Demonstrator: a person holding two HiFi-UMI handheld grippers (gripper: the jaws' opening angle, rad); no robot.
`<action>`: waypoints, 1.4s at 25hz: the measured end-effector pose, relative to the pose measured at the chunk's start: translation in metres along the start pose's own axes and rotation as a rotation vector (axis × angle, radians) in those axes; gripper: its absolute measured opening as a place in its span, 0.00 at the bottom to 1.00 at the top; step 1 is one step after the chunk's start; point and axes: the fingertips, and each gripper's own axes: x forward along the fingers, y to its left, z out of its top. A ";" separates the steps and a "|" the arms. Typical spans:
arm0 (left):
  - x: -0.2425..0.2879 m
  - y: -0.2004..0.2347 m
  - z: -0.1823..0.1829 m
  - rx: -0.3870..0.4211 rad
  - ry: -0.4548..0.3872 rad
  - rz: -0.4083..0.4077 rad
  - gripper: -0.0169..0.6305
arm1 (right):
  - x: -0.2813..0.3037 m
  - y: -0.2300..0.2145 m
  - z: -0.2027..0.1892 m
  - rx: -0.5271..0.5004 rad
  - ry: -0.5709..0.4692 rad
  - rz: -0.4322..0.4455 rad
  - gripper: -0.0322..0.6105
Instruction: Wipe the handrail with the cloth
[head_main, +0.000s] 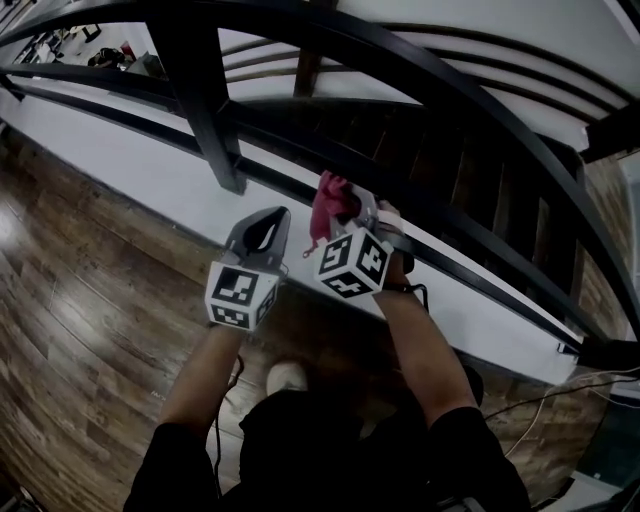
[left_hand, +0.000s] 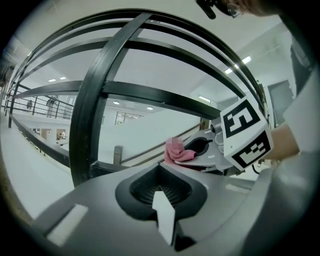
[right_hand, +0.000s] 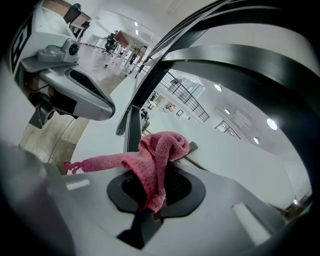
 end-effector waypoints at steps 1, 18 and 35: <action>0.002 -0.004 0.000 0.000 0.003 -0.008 0.02 | -0.002 -0.001 -0.004 0.005 0.004 -0.001 0.12; 0.044 -0.069 -0.004 0.008 0.027 -0.148 0.02 | -0.042 -0.016 -0.076 -0.089 0.083 -0.012 0.12; 0.070 -0.147 -0.001 0.119 0.043 -0.255 0.02 | -0.087 -0.031 -0.144 -0.195 0.078 -0.027 0.12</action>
